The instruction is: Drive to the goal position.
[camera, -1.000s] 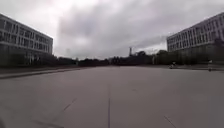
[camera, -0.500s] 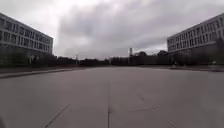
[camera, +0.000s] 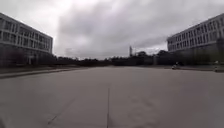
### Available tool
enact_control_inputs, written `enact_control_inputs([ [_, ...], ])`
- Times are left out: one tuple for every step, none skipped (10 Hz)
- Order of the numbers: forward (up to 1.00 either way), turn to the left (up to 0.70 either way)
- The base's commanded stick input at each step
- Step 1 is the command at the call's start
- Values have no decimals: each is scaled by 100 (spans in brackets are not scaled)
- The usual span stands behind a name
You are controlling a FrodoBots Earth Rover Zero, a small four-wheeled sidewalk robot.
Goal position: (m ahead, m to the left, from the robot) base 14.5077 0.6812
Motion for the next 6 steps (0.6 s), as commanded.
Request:
enact_control_inputs([
  [70,0],
  [70,0],
  [70,0],
  [70,0],
  [70,0],
  [70,0],
])
